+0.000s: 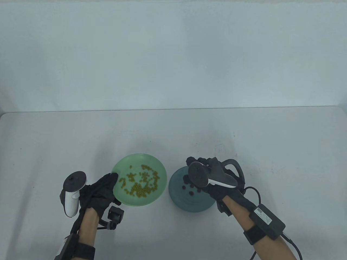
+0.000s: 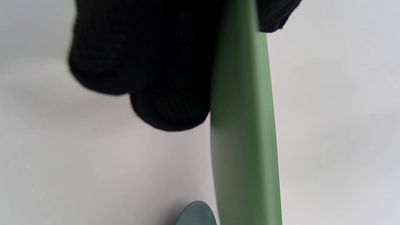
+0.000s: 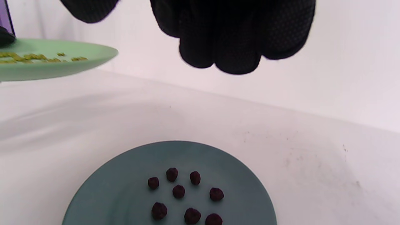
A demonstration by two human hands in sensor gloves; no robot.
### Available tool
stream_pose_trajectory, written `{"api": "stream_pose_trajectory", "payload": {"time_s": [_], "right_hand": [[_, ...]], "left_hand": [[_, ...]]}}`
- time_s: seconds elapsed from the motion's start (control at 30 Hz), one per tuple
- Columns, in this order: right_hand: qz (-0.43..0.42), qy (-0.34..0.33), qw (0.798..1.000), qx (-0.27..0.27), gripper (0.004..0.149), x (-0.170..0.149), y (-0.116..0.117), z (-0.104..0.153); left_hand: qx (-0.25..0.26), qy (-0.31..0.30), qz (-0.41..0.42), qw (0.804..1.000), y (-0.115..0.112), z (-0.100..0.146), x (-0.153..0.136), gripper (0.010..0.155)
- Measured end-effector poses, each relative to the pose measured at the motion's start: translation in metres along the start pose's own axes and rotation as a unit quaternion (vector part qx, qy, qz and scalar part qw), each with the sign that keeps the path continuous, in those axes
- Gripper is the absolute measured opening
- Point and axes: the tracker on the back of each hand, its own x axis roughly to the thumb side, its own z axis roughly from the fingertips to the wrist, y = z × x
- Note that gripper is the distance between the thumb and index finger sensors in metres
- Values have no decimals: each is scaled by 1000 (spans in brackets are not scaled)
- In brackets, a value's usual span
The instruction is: Pick cranberries with hand pinch into plate
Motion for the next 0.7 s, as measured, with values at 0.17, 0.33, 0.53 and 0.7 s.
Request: {"api": "stream_pose_trajectory", "payload": {"time_s": [0.17, 0.33, 0.53, 0.7], "right_hand": [[-24, -10, 999, -38, 83, -7, 2, 29], [-42, -13, 998, -52, 87, -15, 17, 49], [-47, -13, 997, -58, 89, -22, 36, 59], [-44, -9, 997, -61, 90, -24, 39, 61]], "left_hand": [[4, 1, 0, 1000, 0, 0, 0, 47], [8, 1, 0, 1000, 0, 0, 0, 47], [10, 3, -4, 1000, 0, 0, 0, 47], [17, 8, -9, 1000, 0, 1, -1, 46]]}}
